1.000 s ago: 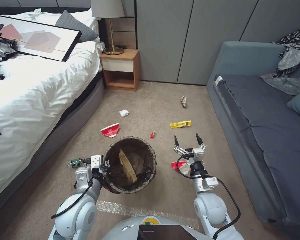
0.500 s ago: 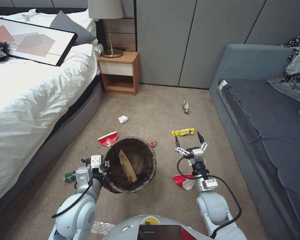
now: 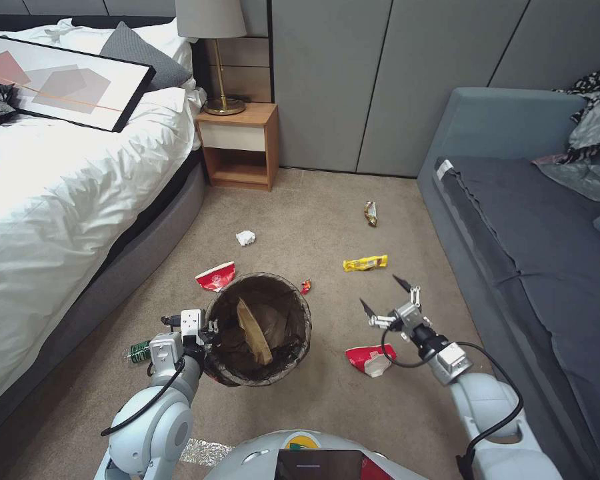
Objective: Pick up the trash bin, then pick up the garbage from the floor and place it into the trash bin.
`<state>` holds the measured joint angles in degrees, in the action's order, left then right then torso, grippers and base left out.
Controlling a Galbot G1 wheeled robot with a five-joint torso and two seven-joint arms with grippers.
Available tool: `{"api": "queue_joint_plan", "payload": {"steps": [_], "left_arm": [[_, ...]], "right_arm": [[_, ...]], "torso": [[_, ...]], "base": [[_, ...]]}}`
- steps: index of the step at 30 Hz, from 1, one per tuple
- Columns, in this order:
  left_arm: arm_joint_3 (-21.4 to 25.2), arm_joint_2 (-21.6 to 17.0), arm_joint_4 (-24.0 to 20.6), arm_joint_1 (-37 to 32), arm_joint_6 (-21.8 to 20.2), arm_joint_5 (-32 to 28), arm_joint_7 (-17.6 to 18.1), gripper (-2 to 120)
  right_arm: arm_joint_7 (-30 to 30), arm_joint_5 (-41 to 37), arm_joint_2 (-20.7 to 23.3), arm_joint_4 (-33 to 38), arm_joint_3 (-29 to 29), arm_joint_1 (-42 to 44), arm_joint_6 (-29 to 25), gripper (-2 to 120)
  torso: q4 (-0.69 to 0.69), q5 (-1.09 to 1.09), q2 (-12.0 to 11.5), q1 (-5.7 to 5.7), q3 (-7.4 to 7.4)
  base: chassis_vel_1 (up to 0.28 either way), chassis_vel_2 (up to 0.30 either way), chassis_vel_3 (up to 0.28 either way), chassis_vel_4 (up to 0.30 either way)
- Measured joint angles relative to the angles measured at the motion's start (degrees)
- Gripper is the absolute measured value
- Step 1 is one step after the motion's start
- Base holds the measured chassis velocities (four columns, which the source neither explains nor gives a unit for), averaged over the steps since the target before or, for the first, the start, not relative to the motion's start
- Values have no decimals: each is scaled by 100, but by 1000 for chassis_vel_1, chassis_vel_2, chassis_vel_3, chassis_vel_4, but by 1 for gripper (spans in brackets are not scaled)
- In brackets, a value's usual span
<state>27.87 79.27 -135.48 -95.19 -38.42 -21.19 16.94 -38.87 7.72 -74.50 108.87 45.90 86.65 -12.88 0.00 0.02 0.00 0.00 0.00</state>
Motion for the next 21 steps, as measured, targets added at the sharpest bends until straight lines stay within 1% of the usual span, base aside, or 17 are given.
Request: {"api": "queue_joint_plan", "payload": {"steps": [2,3,4,7,10,18,21], "left_arm": [[-5,0,0,0,0,7,-2,3],[-5,0,0,0,0,7,-2,3],[-15,0,1,0,0,11,-5,3],[-24,1,1,1,0,15,-7,3],[-53,-10,1,-6,0,33,-10,3],[-69,-23,-10,-28,0,57,-16,3],[-74,-25,-23,-59,1,86,-24,3]], "right_arm": [[-627,146,35,-250,215,-70,-260,100],[-627,146,35,-250,215,-70,-260,100],[-863,265,52,-438,301,-140,-401,100],[-993,366,58,-571,349,-202,-477,100],[-1293,747,90,-992,414,-415,-645,100],[-1357,1258,214,-1536,329,-738,-749,100],[-1219,1580,362,-1882,106,-1075,-752,100]], "torso": [[-1,-1,0,0,0],[-1,-1,0,0,0],[-2,-1,0,0,0],[-1,-1,0,0,0],[-1,-1,0,0,0],[-1,-2,0,0,1],[-1,-2,0,0,1]], "base": [[0,0,0,0],[0,0,0,0],[0,0,0,0],[0,0,0,0],[0,0,0,0],[0,0,0,0],[0,0,0,0]]}}
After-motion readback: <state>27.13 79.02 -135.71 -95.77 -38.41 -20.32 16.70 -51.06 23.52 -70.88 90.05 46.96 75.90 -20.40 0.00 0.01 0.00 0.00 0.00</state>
